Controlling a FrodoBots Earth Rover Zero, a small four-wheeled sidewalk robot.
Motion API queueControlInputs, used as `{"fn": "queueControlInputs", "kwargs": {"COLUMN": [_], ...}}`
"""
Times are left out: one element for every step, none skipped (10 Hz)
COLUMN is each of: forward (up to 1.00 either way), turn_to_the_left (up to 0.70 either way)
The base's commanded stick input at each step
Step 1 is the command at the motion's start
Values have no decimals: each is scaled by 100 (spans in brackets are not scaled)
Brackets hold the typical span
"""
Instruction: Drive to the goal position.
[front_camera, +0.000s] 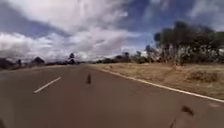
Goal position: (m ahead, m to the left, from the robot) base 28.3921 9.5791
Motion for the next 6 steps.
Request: {"fn": "queueControlInputs", "kwargs": {"forward": [70, 70, 70, 70, 70, 70], "turn_to_the_left": [0, 0, 0, 0, 0, 0]}}
